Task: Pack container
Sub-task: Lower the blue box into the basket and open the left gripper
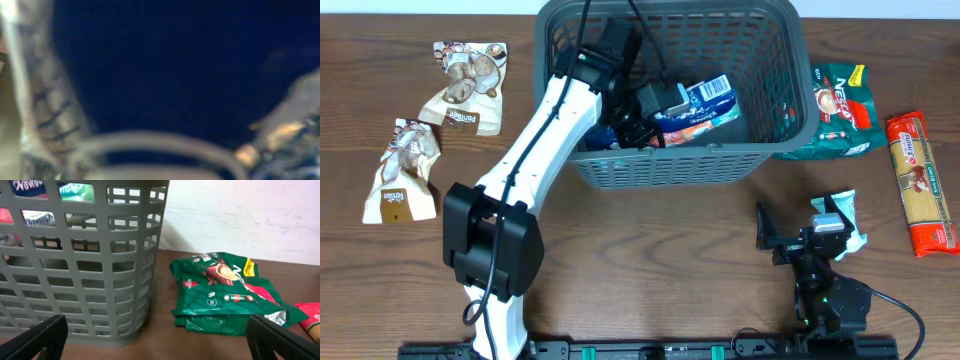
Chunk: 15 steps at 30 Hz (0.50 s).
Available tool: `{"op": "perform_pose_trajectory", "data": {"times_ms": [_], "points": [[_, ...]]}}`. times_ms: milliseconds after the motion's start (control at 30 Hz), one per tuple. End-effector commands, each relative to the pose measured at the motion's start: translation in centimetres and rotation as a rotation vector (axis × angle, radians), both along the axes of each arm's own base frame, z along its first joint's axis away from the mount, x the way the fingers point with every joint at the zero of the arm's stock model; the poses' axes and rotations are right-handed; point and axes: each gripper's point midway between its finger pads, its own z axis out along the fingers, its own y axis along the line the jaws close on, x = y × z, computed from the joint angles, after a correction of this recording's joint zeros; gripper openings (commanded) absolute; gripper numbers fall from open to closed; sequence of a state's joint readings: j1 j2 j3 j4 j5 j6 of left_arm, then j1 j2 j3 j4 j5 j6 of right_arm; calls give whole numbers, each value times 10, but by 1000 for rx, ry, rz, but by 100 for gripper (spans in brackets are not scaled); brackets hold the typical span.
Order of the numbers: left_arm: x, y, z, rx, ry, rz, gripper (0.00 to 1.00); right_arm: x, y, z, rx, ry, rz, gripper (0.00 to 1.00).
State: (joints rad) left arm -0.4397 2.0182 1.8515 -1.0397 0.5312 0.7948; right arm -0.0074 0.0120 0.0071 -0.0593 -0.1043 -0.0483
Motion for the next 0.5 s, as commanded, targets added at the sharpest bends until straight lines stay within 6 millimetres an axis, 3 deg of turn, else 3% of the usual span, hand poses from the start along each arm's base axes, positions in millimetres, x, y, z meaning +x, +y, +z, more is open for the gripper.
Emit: {"op": "perform_pose_trajectory", "data": {"times_ms": [0, 333, 367, 400, 467], "points": [[0, 0, -6, -2, -4, -18, 6, 0, -2, 0, -12, -2, -7, 99], [0, -1, -9, -3, -3, -16, 7, 0, -2, 0, -12, -2, -7, 99], [1, -1, -9, -4, -3, -14, 14, 0, -2, 0, -12, -2, -8, 99], [1, -1, -9, -4, -1, -12, 29, 0, -2, 0, -12, -2, -8, 99], [1, -1, -9, -4, 3, -6, 79, 0, -2, 0, -12, -2, -7, 99]]}}
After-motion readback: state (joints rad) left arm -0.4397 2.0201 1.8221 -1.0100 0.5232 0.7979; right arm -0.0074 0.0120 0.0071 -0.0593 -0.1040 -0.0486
